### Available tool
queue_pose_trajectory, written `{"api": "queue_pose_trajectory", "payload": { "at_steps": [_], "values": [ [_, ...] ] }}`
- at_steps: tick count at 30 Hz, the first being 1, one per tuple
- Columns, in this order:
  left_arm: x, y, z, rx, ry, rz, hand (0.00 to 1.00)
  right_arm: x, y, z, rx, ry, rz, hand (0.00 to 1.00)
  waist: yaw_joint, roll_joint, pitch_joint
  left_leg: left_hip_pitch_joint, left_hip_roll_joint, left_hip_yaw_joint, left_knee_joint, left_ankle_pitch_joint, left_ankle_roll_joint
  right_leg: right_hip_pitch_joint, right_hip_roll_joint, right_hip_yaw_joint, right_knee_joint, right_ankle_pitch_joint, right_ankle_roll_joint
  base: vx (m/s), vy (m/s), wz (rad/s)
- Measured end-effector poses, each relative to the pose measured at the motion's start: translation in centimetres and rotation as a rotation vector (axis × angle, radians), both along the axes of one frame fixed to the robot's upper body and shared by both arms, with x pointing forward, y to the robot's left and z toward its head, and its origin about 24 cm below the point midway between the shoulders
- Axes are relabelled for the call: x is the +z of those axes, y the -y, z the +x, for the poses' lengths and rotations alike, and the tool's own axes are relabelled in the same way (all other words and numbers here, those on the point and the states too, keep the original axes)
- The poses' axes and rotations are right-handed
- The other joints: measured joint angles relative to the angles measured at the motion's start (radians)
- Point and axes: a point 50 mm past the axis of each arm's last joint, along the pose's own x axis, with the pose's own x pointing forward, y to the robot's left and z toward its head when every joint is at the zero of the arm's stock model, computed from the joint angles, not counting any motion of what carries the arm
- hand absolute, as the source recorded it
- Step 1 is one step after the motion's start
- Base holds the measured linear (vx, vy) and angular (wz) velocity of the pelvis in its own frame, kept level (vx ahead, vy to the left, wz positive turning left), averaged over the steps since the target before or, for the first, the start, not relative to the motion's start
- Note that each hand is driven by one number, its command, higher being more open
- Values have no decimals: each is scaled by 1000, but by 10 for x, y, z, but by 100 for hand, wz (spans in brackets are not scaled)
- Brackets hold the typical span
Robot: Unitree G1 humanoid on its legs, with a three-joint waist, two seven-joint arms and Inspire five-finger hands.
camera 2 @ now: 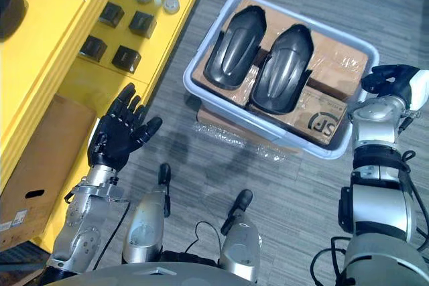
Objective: Walk over and take three plastic housings, then place them on the shelf
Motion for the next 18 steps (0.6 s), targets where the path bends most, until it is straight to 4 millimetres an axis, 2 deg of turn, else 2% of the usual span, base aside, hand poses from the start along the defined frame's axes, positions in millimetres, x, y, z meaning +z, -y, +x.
{"api": "queue_pose_trajectory", "payload": {
  "at_steps": [3, 4, 10, 15, 18],
  "values": [
    [-2, 2, -2, -28, -18, 15, 100, -32, -21, 2, 47, -69, 32, 0, -5, -26, -86, 61, -1, 19, -48, 5, -4, 41, 3, 1, -25, 0, 1, 100, -24, -8],
    [-1, 3, -1, -41, -15, 16, 100, -37, -26, 3, 58, -84, 39, 100, -6, -31, -105, 77, -2, 23, -60, 6, -5, 55, 4, 1, -35, 1, 2, 90, -20, -7],
    [1, 9, -2, -106, -26, 21, 100, -62, -39, -3, 130, -127, 96, 100, -11, -50, -182, 130, -2, 29, -90, 8, -9, 104, 10, -2, -61, 3, 5, 18, -6, -1],
    [-10, 10, -6, -133, -89, 63, 100, -106, -58, -13, 157, -161, 275, 100, -9, -66, -195, 129, 4, 30, -91, 10, -12, 105, 16, -7, -71, 3, 6, -48, -10, -2],
    [-18, 9, -7, -139, -115, 104, 100, -118, -51, -20, 86, -121, 368, 100, 11, -72, -190, 67, 4, 16, -90, 29, -7, 51, 18, -16, -71, 11, 7, -94, -2, 9]
  ]
}}
